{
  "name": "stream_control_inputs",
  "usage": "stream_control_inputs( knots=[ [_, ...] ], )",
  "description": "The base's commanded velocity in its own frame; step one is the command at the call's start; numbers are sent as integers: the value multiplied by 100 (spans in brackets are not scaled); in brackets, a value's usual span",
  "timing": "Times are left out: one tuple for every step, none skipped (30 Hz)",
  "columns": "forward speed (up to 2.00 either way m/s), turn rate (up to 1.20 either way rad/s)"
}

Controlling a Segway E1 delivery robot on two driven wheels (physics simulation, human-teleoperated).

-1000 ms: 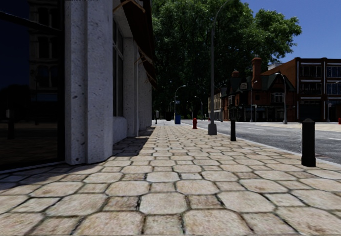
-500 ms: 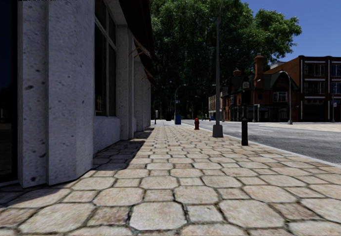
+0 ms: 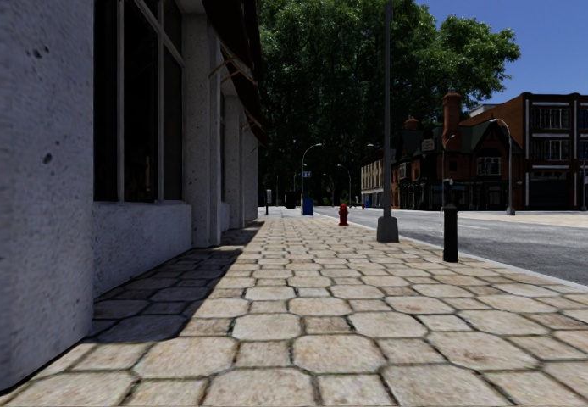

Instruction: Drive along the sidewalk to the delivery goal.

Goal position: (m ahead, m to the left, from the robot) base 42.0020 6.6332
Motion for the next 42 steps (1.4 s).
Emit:
stream_control_inputs(
  knots=[
    [200, 0],
    [200, 0],
    [200, 0],
    [200, 0],
    [200, 0],
    [200, 0],
    [200, 0],
    [200, 0],
    [200, 0],
    [200, 0],
    [200, 0],
    [200, 0],
    [200, 0],
    [200, 0],
    [200, 0],
    [200, 0],
    [200, 0],
    [200, 0],
    [200, 0],
    [200, 0],
    [200, 0],
    [200, 0],
    [200, 0],
    [200, 0],
    [200, 0],
    [200, 0],
    [200, 0],
    [200, 0],
    [200, 0],
    [200, 0],
    [200, 0],
    [200, 0],
    [200, 0],
    [200, 0],
    [200, 0],
    [200, 0],
    [200, 0],
    [200, 0],
    [200, 0],
    [200, 0],
    [200, 0],
    [200, 0]
  ],
)
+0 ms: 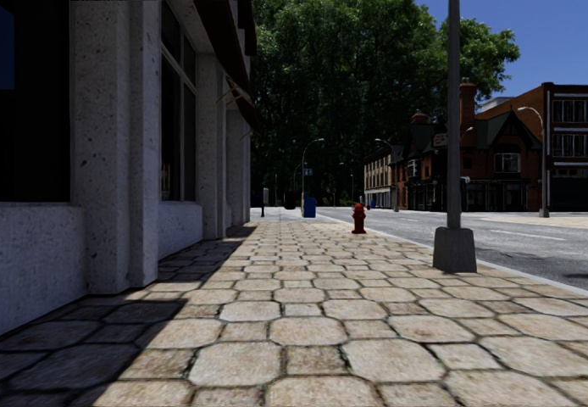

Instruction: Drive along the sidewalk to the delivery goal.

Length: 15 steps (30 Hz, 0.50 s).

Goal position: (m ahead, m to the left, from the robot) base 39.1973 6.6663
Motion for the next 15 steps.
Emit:
stream_control_inputs(
  knots=[
    [200, 0],
    [200, 0],
    [200, 0],
    [200, 0],
    [200, 0],
    [200, 0],
    [200, 0],
    [200, 0],
    [200, 0],
    [200, 0],
    [200, 0],
    [200, 0],
    [200, 0],
    [200, 0],
    [200, 0]
  ],
)
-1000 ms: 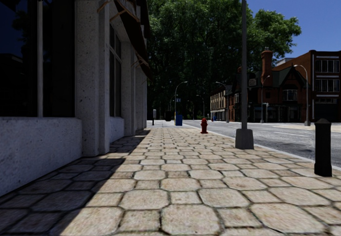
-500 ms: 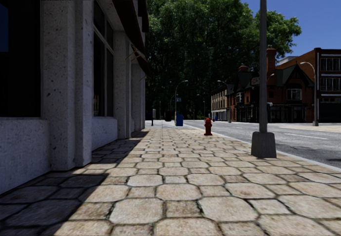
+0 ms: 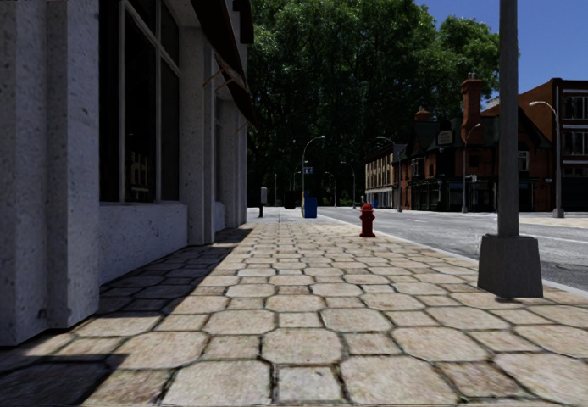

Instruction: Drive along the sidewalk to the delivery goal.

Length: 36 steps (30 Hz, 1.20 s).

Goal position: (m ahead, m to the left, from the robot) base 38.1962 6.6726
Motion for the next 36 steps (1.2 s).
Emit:
stream_control_inputs(
  knots=[
    [200, 0],
    [200, 0],
    [200, 0],
    [200, 0],
    [200, 0],
    [200, 0],
    [200, 0],
    [200, 0],
    [200, 0],
    [200, 0],
    [200, 0],
    [200, 0],
    [200, 0],
    [200, 0],
    [200, 0],
    [200, 0],
    [200, 0],
    [200, 0],
    [200, 0],
    [200, 0],
    [200, 0],
    [200, 0],
    [200, 0],
    [200, 0],
    [200, 0],
    [200, 0],
    [200, 0],
    [200, 0],
    [200, 0],
    [200, 0],
    [200, 0],
    [200, 0],
    [200, 0],
    [200, 0],
    [200, 0],
    [200, 0]
  ],
)
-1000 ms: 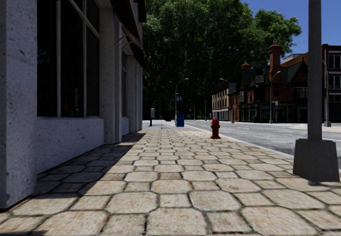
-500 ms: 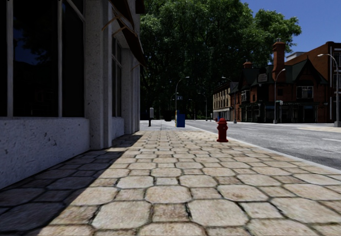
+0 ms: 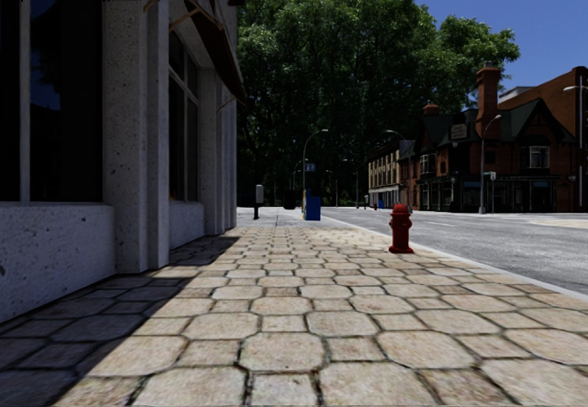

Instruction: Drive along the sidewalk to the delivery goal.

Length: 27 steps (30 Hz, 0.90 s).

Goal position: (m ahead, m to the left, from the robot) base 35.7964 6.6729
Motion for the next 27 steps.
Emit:
stream_control_inputs(
  knots=[
    [200, 0],
    [200, 0],
    [200, 0],
    [200, 0],
    [200, 0],
    [200, 0],
    [200, 0],
    [200, 0],
    [200, 0],
    [198, 0],
    [198, 0],
    [197, 0],
    [197, 0],
    [197, 0],
    [197, 0],
    [196, 0],
    [196, 0],
    [196, 0],
    [196, 0],
    [196, 0],
    [195, 0],
    [193, 0],
    [192, 0],
    [192, 0],
    [191, 0],
    [191, 0],
    [191, 0]
  ],
)
